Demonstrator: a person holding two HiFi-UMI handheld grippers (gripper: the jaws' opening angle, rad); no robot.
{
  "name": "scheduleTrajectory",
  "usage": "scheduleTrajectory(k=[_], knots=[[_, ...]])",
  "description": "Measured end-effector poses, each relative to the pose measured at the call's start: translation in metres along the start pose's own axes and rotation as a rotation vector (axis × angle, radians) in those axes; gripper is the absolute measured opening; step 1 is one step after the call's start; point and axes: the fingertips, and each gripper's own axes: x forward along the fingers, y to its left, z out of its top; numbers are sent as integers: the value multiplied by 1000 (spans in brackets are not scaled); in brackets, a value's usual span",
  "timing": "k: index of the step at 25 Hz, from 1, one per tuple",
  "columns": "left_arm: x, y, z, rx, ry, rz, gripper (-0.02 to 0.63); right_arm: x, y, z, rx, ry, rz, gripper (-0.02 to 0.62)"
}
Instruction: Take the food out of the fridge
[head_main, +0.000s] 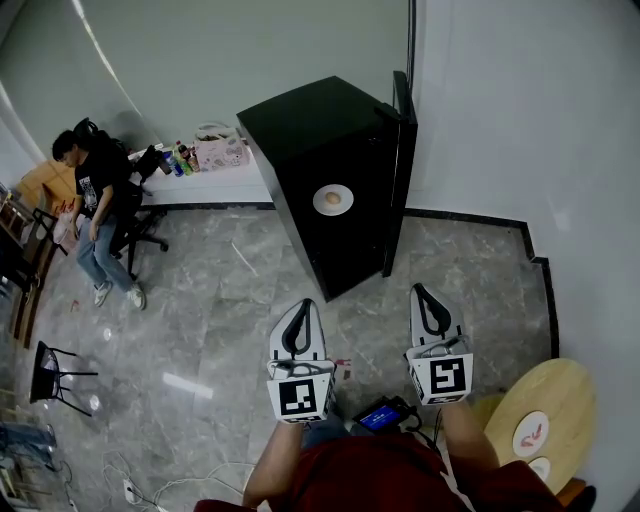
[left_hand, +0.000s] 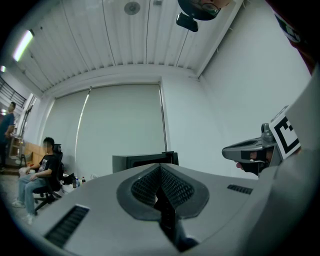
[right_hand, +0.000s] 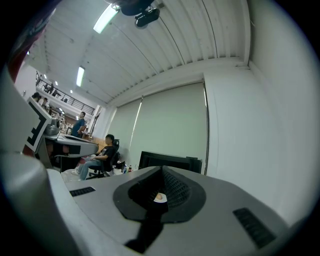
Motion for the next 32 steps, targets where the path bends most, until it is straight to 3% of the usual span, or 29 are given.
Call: scheduleTrajectory(k=[5, 32], knots=[[27, 19, -7, -76, -52, -7, 12, 29, 6, -5, -24, 11, -8, 25], [161, 137, -24, -117, -79, -114, 12, 190, 38, 1, -60, 58, -102, 25]])
